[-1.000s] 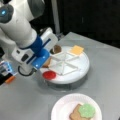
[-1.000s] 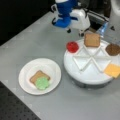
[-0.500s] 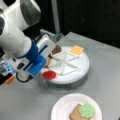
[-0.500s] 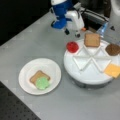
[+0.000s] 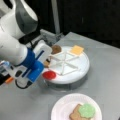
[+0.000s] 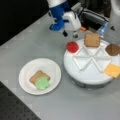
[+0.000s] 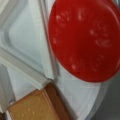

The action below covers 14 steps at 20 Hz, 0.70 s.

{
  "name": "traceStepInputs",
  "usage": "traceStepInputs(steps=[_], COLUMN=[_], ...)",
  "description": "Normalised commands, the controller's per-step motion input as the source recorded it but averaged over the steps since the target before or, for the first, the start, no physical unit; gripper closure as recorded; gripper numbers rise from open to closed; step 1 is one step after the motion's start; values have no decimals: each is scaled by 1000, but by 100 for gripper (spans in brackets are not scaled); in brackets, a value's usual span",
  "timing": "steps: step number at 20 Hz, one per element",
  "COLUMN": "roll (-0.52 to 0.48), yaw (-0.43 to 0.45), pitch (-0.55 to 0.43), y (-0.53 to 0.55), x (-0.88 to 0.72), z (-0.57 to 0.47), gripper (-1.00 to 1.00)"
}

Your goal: Ingredient selection for cheeseburger or sandwich

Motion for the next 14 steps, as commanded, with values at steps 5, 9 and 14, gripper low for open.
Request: traceStepInputs(steps=[5, 9, 14], roll=[334, 376, 379], yaw=[142, 129, 148], pitch=[-36, -38, -22], y=[-216, -226, -213], x=[267, 236, 204], z=[-83, -71, -39], gripper=[-100, -100, -100])
